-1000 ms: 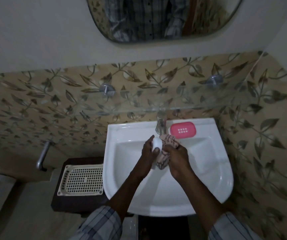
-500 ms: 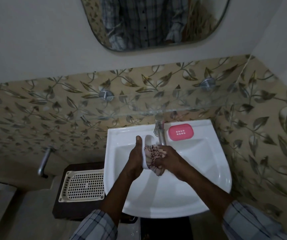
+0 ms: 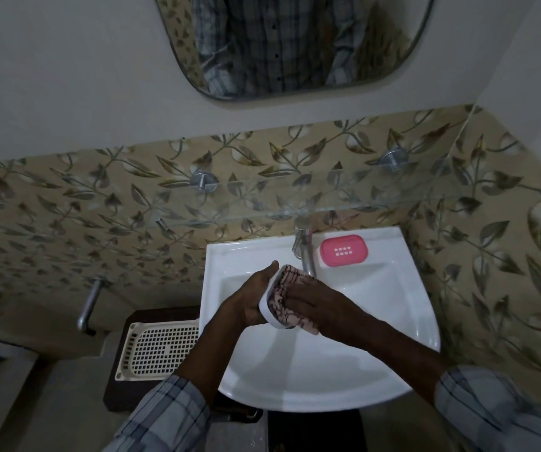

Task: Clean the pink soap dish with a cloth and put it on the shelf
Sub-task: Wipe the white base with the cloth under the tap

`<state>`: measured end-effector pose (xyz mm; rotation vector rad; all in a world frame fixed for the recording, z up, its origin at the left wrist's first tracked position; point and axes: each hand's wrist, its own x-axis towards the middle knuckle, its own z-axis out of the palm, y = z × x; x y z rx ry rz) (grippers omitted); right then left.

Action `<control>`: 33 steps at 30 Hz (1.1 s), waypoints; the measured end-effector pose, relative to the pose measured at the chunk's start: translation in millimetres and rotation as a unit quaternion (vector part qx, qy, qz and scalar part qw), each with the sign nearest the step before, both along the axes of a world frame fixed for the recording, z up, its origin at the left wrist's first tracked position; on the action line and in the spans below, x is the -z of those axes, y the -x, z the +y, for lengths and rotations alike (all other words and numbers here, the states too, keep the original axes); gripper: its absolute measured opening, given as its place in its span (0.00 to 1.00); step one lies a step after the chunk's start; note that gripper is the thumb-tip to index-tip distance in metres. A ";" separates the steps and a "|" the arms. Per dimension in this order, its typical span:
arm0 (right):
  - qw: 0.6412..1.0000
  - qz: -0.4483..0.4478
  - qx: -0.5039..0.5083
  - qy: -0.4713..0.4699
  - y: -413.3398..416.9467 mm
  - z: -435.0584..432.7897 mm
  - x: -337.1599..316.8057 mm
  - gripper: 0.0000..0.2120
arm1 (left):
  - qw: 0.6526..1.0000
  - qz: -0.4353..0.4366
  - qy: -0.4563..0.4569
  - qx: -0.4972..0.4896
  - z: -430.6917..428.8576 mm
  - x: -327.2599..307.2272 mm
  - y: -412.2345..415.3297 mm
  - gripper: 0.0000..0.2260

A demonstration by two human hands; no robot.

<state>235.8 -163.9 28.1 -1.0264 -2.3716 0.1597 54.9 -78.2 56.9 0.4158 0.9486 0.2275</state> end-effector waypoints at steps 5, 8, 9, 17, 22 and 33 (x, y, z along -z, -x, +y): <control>0.999 -0.015 -0.035 0.038 -2.9 8.7 -5.2 0.11 | 1.000 0.023 -0.006 0.011 -3.9 4.5 0.4 0.32; 0.996 0.000 0.002 0.085 6.4 8.6 -15.7 0.12 | 0.999 0.026 -0.018 -0.012 -4.6 3.6 -5.4 0.29; 0.994 0.010 0.013 0.104 10.6 7.2 -20.7 0.13 | 0.999 0.022 -0.018 -0.018 -4.4 3.5 -7.0 0.29; 0.915 0.183 0.125 0.338 25.1 1.9 -31.4 0.14 | 0.990 0.056 -0.058 -0.114 -9.4 5.4 -17.2 0.27; 0.729 0.446 0.153 0.496 30.9 -9.0 -37.1 0.10 | 0.968 0.149 -0.138 -0.151 -16.6 1.0 -23.8 0.19; 0.574 0.627 0.136 0.509 30.6 8.0 -59.6 0.05 | 0.796 0.112 -0.591 -0.065 -31.8 50.2 -4.5 0.31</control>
